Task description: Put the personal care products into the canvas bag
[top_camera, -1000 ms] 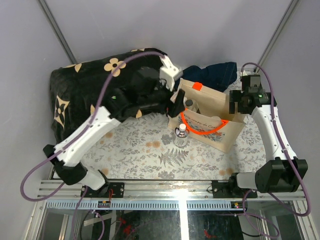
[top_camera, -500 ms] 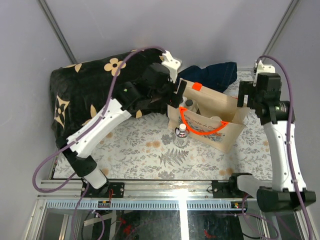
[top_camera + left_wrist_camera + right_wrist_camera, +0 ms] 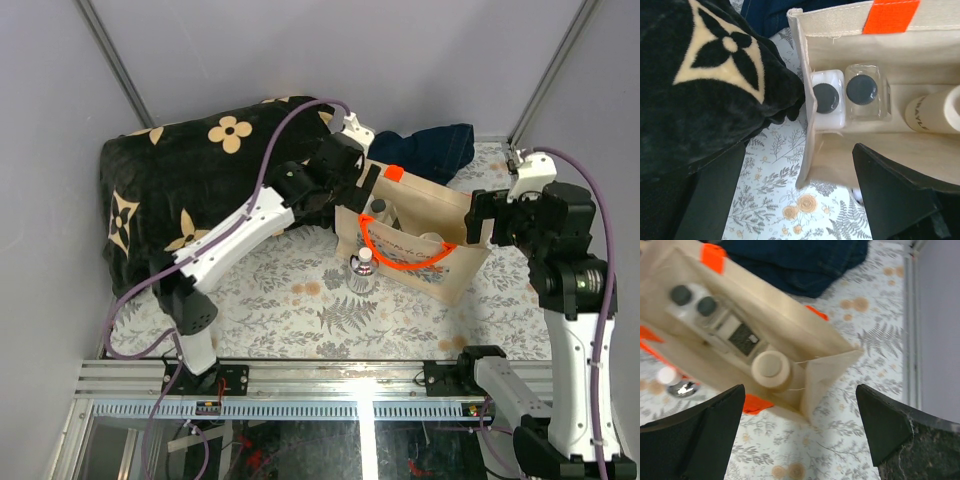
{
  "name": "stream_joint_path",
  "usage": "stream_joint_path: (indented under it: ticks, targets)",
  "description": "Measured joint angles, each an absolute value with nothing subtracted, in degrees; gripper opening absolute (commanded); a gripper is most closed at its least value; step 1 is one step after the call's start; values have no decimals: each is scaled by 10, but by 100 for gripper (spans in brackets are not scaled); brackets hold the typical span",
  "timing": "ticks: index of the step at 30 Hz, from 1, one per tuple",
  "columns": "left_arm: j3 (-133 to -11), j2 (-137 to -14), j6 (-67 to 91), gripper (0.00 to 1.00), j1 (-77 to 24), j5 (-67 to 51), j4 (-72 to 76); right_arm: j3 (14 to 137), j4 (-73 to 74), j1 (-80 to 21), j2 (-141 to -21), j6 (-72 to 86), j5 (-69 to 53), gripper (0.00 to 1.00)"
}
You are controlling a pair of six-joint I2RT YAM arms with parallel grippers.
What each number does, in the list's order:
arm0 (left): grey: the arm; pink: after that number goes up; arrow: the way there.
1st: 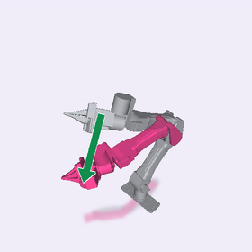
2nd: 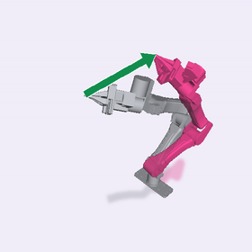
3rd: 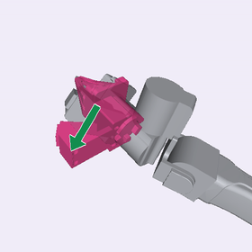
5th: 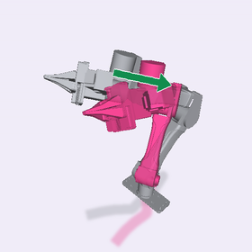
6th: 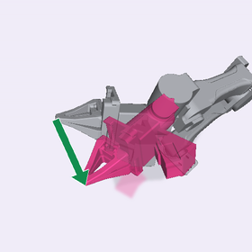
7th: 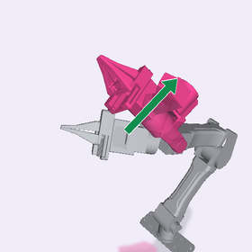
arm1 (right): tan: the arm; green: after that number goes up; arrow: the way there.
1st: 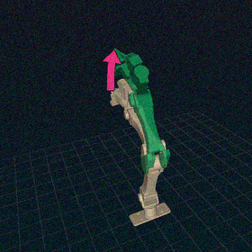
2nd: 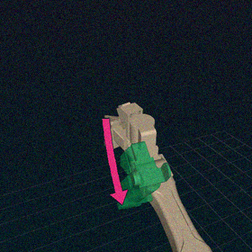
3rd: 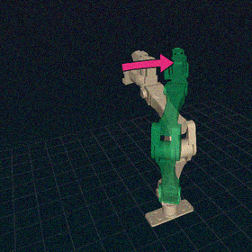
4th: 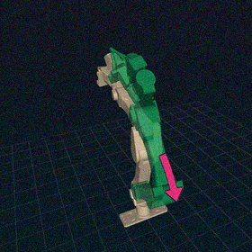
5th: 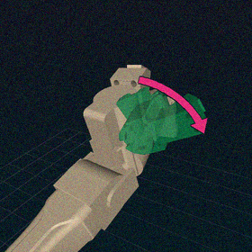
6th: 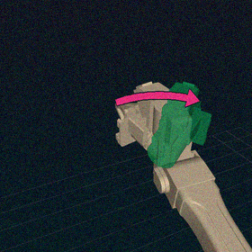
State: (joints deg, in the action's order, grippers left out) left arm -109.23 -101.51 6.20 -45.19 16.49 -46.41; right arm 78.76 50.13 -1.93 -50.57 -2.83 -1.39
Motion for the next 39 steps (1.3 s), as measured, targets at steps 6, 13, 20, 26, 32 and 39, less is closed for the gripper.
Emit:
stream_joint_path:
  ticks: [6,13,20,26,32,39]
  targets:
    - [-1093,-1065,54,89,-440,161,-442,788,506,-21,-478,-27,-132,99]
    - [-1098,-1086,53,88,-420,155,-418,809,510,-23,-511,-15,-214,99]
    - [-1098,-1105,53,88,-401,143,-407,906,503,-43,-627,-6,-235,99]
    - [-1099,-1108,53,88,-385,130,-406,1037,510,-164,-769,-8,-203,98]
    - [-1099,-1110,53,88,-373,119,-403,1093,533,-352,-840,-13,-102,98]
    - [-1107,-1119,53,88,-359,104,-403,961,557,-420,-754,40,-40,98]
